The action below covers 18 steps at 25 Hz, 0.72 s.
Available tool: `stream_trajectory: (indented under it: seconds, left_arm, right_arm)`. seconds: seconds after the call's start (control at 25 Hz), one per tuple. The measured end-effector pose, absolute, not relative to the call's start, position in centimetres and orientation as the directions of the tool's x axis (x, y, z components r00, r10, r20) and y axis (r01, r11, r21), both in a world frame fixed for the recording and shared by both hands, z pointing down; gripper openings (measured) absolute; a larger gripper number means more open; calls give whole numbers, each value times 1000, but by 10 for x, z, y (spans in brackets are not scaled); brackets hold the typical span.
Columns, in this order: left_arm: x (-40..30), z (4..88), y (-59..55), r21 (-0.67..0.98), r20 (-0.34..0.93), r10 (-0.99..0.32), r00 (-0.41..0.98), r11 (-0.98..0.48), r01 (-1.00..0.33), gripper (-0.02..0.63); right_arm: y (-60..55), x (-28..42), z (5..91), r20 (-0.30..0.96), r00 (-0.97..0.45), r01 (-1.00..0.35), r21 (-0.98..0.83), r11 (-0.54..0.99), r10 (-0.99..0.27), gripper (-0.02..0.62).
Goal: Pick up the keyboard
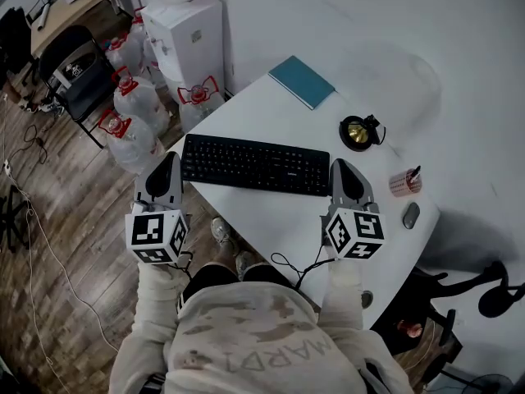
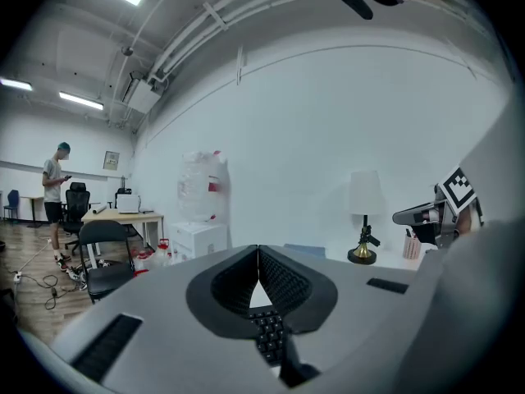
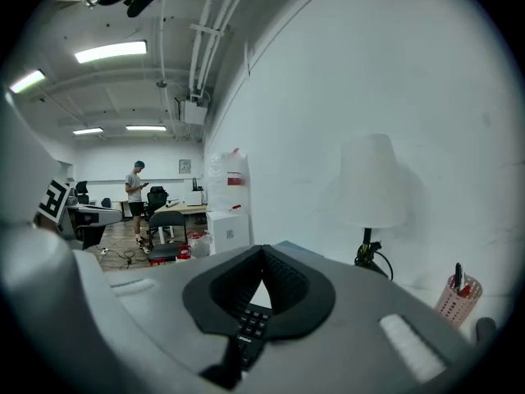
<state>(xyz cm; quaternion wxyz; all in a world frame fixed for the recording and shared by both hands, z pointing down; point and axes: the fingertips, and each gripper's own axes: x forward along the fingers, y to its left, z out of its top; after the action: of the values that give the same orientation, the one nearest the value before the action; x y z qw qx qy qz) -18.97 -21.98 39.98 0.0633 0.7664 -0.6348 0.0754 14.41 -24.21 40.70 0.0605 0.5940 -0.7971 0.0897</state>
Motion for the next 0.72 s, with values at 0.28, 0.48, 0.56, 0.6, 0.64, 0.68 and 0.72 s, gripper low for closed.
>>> stream_trajectory:
  seconds: [0.28,0.48,0.56,0.6,0.64,0.68,0.72]
  left_arm:
    - [-204,458,-252,32,353,-914,201,-203,-979,7]
    - [-211,497,-272,61,462,-857,226,-224,-973,56]
    - [-211,510,-278,61,503,-831,239,-241,-969,82]
    - [-211,517,-281,60,523,-817,244,-251,-966,97]
    - [-211,524,-283,60,541,-803,250,-259,-964,113]
    - [-211,530,-286,61,557,-791,253,-265,-962,127]
    - [-212,536,-288,64,572,-779,256,-269,-961,140]
  right_arm:
    - [-271,152,457,322,-248,-968,-126,218,-914,12]
    - [-286,152,488,393,-242,-968,-163,192,-887,55]
    - [-291,154,500,420,-236,-969,-174,177,-876,72]
    - [-293,155,506,434,-233,-969,-177,172,-870,83]
    - [-295,156,512,447,-231,-970,-177,167,-865,94]
    - [-297,157,517,459,-228,-971,-176,164,-859,106]
    - [-299,158,522,471,-227,-971,-176,162,-852,115]
